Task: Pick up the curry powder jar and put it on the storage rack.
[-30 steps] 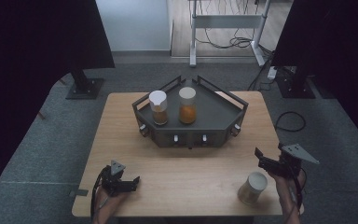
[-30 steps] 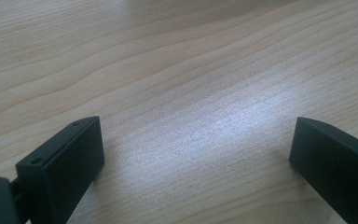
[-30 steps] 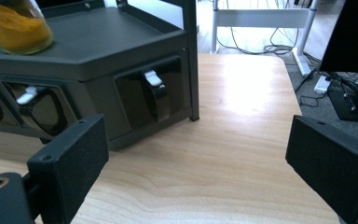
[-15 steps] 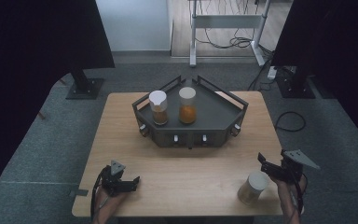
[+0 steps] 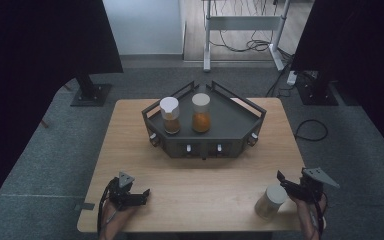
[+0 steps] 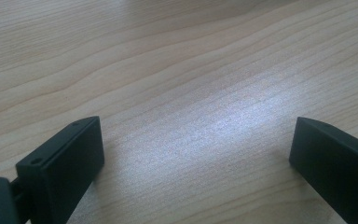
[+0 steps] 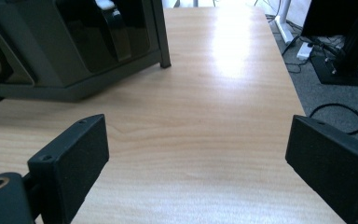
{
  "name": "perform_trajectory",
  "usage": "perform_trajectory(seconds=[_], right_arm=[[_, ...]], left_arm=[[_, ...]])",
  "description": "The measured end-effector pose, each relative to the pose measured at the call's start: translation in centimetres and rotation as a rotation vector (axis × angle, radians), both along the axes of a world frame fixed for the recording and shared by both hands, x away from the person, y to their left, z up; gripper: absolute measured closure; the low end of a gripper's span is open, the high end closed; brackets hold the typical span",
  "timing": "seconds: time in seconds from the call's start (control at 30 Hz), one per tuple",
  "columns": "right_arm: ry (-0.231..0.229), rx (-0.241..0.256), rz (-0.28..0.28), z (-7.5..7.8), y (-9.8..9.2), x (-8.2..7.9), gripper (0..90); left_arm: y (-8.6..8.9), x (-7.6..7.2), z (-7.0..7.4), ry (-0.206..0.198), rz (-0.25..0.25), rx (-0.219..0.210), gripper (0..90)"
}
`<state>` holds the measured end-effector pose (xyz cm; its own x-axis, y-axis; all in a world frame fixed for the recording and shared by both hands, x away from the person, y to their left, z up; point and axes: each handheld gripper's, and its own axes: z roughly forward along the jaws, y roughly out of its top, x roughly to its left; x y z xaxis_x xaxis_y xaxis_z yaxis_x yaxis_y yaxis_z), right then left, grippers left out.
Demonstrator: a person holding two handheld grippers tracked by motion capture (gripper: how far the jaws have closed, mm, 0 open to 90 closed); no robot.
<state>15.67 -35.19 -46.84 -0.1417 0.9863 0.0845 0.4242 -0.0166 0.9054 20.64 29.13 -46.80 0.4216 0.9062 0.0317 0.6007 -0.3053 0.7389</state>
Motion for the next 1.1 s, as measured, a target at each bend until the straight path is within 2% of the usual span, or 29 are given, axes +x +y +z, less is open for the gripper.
perform_trajectory(seconds=[0.6, 1.1], right_arm=[[0.069, -0.03, -0.017, -1.2, 0.2, 0.0, 5.5], [0.121, -0.028, -0.025, -2.0, 0.3, 0.2, 5.6]], left_arm=[[0.0, 0.0, 0.0, 0.0, 0.0, 0.0, 2.7], [0.0, 0.0, 0.0, 0.0, 0.0, 0.0, 2.7]])
